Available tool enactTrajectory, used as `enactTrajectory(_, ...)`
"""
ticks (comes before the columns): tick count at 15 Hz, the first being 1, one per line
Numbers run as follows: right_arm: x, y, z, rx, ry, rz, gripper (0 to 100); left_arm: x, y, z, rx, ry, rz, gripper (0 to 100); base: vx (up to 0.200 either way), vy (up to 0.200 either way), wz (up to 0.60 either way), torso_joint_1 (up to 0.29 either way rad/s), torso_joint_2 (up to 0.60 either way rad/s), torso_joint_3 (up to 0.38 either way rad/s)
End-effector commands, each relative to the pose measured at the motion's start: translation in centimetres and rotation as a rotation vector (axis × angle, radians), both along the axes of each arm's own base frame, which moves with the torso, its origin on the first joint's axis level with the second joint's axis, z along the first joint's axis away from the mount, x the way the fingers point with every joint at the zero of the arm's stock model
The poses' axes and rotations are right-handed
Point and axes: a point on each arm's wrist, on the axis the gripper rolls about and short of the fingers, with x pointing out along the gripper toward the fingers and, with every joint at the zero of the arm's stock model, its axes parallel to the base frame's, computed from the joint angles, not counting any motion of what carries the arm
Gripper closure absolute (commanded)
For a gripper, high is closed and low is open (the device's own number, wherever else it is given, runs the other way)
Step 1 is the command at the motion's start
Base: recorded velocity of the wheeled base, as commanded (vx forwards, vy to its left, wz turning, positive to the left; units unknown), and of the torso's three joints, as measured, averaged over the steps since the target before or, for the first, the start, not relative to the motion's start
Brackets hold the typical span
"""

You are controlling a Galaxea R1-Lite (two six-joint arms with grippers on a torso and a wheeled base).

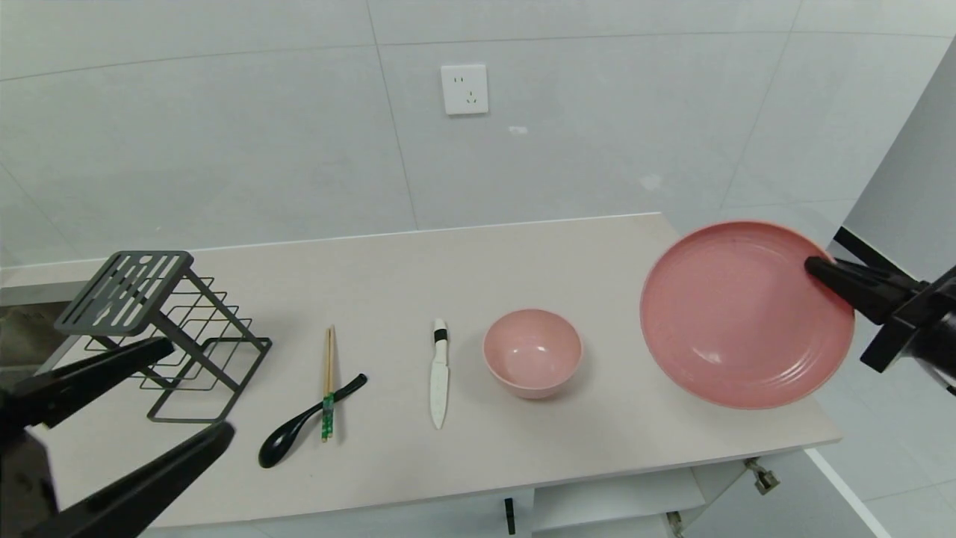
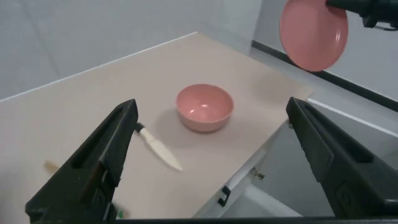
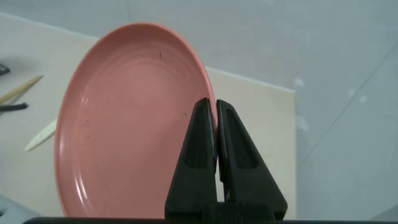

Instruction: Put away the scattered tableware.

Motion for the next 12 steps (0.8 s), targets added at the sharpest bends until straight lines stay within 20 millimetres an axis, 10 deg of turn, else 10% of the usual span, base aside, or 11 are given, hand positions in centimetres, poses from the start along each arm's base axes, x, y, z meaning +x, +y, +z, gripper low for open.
enactTrajectory(1,-2.7,-1.4,1.9,0.012,-0.117,-0.065,100,6.6,-2.3,-1.1,0.020,0.080,-0.123,0,0.000,0.000,0.00,0.000,0.00,0.000)
enactTrajectory(8,-5.2,-2.6,-0.1,0.008,-0.104,-0.137,100,16.6,-5.4,-2.9,0.014,0.052,-0.160,0,0.000,0.000,0.00,0.000,0.00,0.000)
enactTrajectory(12,-5.5,-2.6,-0.3,0.009,-0.100,-0.138,100,19.0,-6.2,-3.6,-0.005,0.097,-0.132,0,0.000,0.000,0.00,0.000,0.00,0.000)
